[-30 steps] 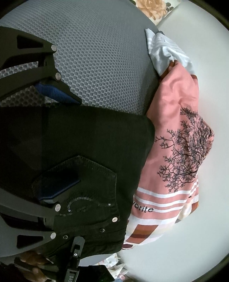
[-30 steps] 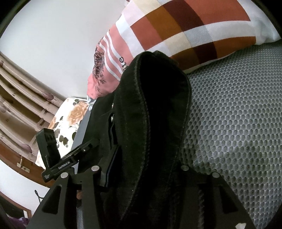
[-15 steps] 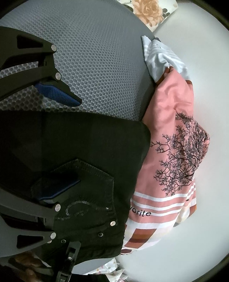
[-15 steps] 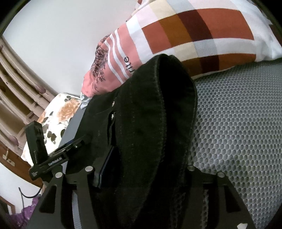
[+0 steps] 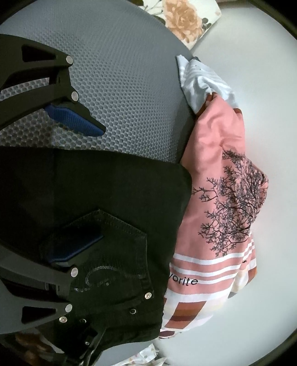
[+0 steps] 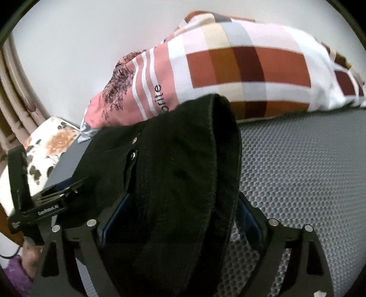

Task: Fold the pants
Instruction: 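Open both grippers and release the folded jeans on the mat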

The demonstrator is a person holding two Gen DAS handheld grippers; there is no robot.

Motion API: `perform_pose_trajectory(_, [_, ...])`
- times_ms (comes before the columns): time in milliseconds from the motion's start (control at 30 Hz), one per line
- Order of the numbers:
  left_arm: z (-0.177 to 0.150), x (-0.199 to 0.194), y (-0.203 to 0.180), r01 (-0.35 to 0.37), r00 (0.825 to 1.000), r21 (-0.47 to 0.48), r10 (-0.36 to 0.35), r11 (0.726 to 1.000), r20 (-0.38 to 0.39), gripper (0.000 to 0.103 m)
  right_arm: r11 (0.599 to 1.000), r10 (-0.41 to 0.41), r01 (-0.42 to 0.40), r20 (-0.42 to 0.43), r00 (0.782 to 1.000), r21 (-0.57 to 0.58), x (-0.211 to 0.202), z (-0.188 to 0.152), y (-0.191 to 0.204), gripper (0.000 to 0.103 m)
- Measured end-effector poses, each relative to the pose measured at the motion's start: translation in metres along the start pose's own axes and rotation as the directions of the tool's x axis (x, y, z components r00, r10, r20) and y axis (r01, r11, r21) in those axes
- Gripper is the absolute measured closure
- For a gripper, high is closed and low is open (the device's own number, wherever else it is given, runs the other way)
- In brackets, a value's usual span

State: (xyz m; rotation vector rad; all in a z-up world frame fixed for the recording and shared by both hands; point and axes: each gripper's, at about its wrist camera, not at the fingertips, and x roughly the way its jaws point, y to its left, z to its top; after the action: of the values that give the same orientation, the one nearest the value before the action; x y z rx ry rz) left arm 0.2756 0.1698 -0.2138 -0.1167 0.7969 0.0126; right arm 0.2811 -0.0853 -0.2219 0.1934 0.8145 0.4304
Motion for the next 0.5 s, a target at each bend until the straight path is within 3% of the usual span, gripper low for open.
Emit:
perform_pose_trajectory(200, [-0.0001, -0.0019, -0.0021, -0.025, 1.0, 0.008, 0.025, 1.0, 0.011, 0.016, 0.999, -0.042, 0.042, 0.03, 0.999, -0.014, -0.0036, -0.0007, 0.0007, 0.013])
perform_pose_trajectory(500, [-0.0005, -0.0015, -0.003, -0.031, 0.999, 0.011, 0.031, 0.999, 0.009, 0.016, 0.999, -0.045, 0.045, 0.006, 0.999, -0.021, 0.0005, -0.0004, 0.0021, 0.013])
